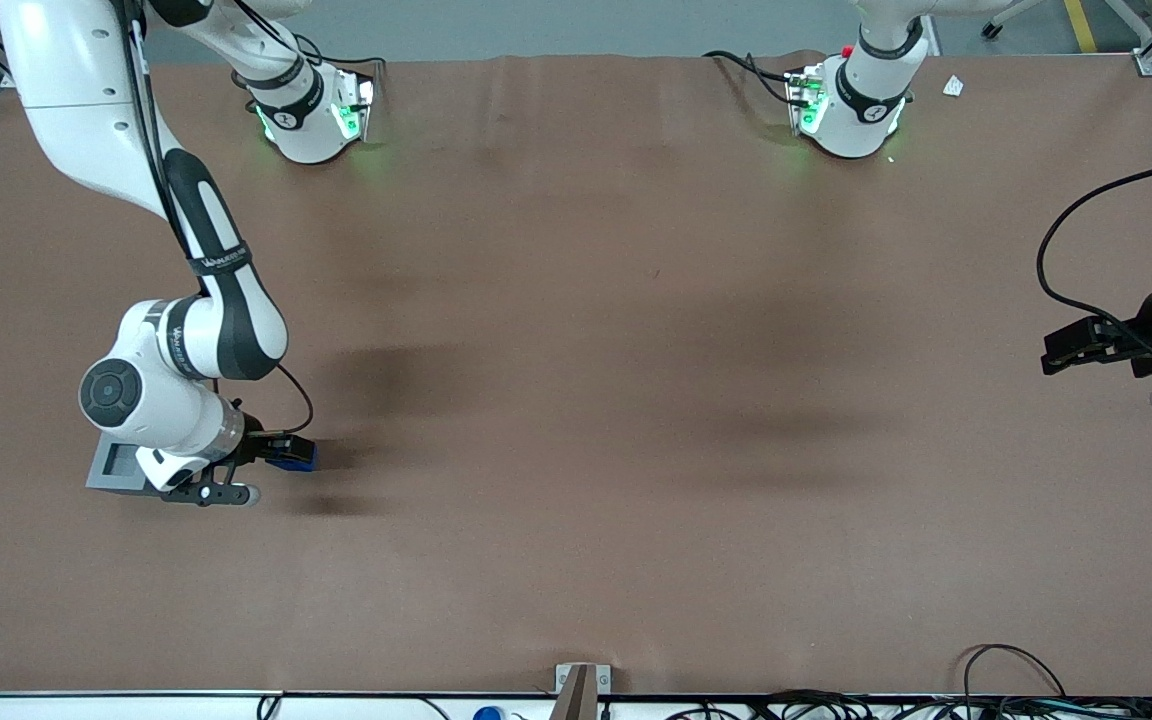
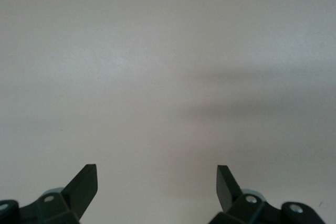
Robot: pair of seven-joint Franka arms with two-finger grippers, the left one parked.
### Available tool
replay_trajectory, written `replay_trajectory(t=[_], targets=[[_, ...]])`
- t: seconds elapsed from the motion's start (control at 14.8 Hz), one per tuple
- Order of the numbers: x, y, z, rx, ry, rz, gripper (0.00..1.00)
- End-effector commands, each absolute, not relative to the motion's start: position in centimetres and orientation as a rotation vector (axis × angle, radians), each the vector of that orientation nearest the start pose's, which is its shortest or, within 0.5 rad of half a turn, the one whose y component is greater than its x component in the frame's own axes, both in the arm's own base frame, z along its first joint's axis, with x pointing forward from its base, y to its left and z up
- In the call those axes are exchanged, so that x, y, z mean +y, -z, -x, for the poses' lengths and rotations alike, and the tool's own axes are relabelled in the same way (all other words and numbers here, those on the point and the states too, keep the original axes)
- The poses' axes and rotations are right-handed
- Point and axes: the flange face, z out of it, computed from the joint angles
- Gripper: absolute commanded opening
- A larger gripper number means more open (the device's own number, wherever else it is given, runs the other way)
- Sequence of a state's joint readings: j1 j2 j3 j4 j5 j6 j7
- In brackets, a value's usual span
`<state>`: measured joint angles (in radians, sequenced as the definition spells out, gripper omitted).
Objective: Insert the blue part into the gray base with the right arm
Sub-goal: 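Close the right gripper on the blue block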
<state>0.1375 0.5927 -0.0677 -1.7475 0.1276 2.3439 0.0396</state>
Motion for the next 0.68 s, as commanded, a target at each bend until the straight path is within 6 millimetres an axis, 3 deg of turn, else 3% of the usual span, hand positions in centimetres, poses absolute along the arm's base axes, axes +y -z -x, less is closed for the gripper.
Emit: replay_trajectory(t=[0.0,0.2,0.61], targets=[[5.3,-23.3,-66.5,0.079,-0.007,3.101,0.99],[5.0,-23.0,-66.3,0.090,-0.024,3.101,0.84],[4.7,-22.2,-65.6,0.148,-0.125,3.098,0.77]])
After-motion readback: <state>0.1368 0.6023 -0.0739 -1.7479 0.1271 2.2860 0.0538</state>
